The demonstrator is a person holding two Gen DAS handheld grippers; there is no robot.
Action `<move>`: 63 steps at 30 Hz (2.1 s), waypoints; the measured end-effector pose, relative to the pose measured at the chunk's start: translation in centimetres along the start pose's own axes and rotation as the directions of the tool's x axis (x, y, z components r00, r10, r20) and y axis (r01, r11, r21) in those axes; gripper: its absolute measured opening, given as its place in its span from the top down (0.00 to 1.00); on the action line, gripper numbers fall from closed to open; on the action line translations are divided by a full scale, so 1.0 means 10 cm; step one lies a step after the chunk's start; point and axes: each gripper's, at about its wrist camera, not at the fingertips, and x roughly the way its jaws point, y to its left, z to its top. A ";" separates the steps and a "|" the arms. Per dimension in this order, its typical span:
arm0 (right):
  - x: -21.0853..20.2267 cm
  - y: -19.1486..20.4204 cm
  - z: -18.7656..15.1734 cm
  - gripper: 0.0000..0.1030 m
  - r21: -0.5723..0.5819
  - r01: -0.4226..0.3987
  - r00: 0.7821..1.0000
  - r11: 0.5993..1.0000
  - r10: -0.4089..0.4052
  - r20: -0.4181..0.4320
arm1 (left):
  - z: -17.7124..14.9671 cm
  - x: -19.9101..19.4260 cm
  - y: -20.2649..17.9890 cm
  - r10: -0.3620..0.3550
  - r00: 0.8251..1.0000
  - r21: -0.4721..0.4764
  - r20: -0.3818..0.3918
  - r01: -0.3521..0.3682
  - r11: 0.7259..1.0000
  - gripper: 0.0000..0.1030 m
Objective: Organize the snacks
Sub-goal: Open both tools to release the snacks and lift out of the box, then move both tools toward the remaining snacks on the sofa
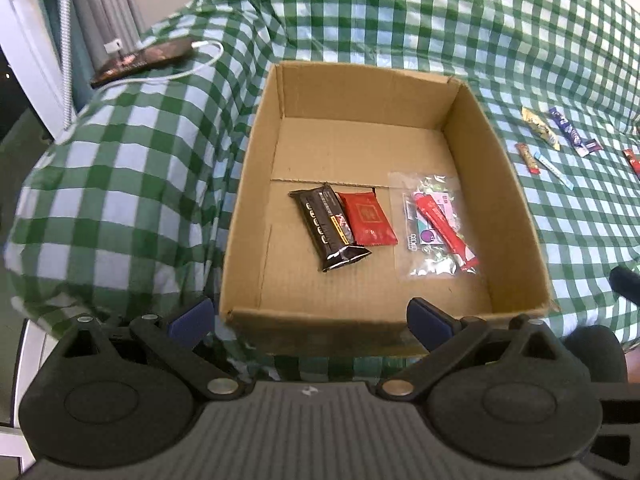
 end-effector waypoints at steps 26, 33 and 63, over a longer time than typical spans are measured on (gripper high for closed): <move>-0.86 -0.01 -0.26 0.04 -0.032 0.019 0.980 0.999 -0.012 0.199 | -0.46 -0.80 -0.07 0.036 0.988 0.010 0.148 -0.038 0.999 0.00; -0.93 -0.01 -0.29 0.03 -0.030 0.018 0.977 0.999 -0.011 0.214 | -0.49 -0.87 -0.09 0.041 0.986 0.015 0.159 -0.044 0.999 0.00; -0.60 -1.62 -0.39 0.03 0.270 0.141 0.974 0.952 -0.183 0.134 | 0.43 -0.31 -1.56 -0.077 0.997 0.178 0.020 0.072 0.981 0.00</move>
